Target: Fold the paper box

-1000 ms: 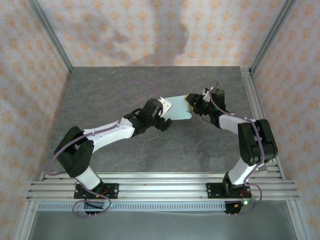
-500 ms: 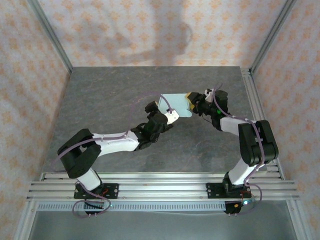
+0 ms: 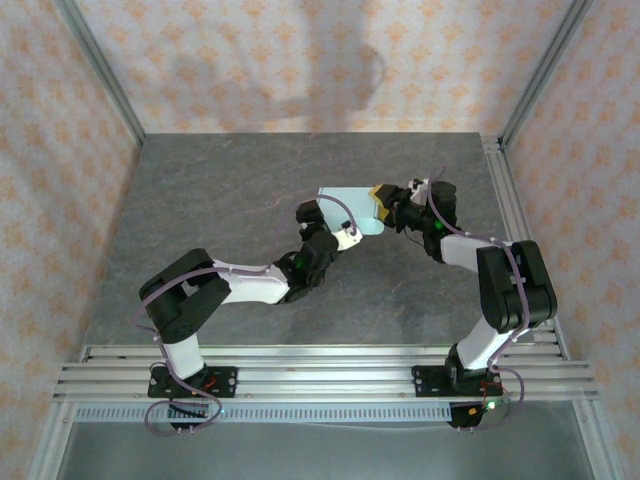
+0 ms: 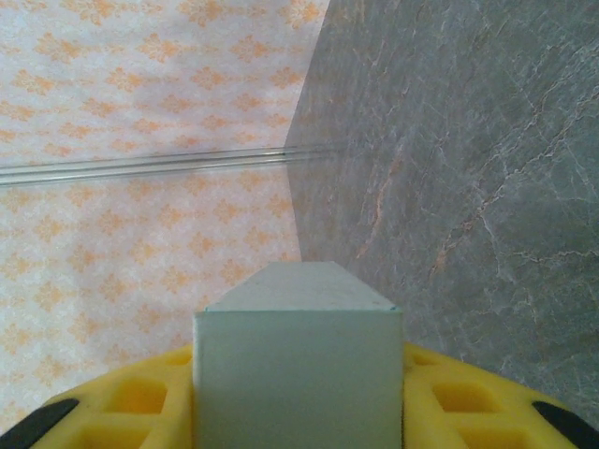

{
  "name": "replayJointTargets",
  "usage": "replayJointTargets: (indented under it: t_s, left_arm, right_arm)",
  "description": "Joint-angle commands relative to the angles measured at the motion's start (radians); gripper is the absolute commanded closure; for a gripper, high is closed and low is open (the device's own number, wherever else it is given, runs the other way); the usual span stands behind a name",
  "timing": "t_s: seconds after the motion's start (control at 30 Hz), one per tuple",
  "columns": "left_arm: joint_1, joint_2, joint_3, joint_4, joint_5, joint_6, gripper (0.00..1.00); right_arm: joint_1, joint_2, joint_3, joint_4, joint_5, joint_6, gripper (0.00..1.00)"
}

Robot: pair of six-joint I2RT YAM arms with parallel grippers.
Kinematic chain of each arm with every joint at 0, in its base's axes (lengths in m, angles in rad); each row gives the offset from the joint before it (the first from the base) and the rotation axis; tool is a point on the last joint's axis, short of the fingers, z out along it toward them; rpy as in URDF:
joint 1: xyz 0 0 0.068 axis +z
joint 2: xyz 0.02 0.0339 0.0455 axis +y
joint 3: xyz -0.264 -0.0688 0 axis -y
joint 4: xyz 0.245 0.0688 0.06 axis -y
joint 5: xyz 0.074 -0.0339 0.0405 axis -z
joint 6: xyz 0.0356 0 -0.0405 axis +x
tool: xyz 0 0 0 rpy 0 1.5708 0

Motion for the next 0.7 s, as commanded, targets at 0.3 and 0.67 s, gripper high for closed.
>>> replayJointTargets:
  t_s: [0.3, 0.67]
  left_arm:
    - [0.017, 0.042, 0.038, 0.079, -0.052, 0.020, 0.30]
    - [0.017, 0.029, 0.048, 0.002, -0.041, -0.023, 0.49]
  right_arm:
    - [-0.006, -0.056, 0.021, -0.014, -0.040, -0.010, 0.62]
    - [-0.006, -0.055, 0.013, -0.008, -0.027, 0.001, 0.61]
